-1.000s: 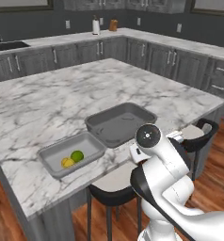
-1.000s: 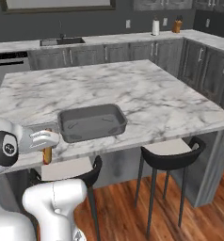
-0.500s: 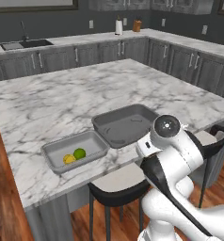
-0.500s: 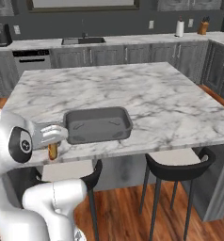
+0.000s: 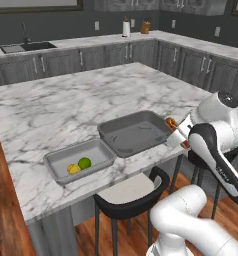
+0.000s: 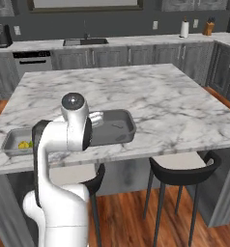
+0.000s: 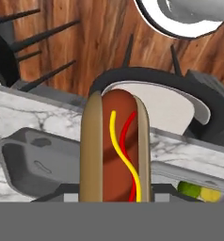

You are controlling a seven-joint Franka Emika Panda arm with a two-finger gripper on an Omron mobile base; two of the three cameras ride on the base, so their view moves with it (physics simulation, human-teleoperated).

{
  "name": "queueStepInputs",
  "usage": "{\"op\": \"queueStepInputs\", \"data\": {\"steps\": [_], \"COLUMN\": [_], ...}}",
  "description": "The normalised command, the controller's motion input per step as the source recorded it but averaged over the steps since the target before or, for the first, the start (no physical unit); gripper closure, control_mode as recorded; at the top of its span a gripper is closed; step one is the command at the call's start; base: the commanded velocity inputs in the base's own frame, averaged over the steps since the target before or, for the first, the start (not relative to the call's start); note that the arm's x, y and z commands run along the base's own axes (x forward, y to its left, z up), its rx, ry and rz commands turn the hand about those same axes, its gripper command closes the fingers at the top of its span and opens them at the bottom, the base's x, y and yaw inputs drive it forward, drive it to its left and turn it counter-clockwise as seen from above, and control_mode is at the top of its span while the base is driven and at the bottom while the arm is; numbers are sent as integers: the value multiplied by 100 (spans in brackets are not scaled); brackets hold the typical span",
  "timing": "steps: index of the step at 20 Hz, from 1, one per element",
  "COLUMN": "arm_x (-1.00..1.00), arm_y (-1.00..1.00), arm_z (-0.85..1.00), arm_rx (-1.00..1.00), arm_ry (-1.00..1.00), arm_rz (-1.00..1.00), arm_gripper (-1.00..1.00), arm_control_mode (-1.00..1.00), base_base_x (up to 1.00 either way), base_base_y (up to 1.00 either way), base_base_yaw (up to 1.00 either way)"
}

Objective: Place the cold items (lemon and lime) from the fridge in one tupperware on the dining counter. Place the warm items (hot dog and kebab skewer) in the stove area in another tupperware.

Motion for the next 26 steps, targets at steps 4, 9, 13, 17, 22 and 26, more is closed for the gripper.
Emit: {"op": "queueStepInputs", "data": {"steps": [4,9,13,17,22,26], "arm_x": [100,100,91,77,63,54], "arm_y": [-3,0,-30,-52,-46,-30], "arm_z": [9,0,-18,-53,-72,-67], "arm_rx": [0,-3,-1,1,1,0], "arm_ry": [28,40,22,1,-6,-13], "arm_rz": [44,38,33,22,16,18], "arm_gripper": [100,100,100,100,100,100], "arm_control_mode": [-100,-100,-100,-100,-100,-100], "base_base_x": [0,0,0,0,0,0], "base_base_y": [0,0,0,0,0,0], "base_base_yaw": [0,0,0,0,0,0]}}
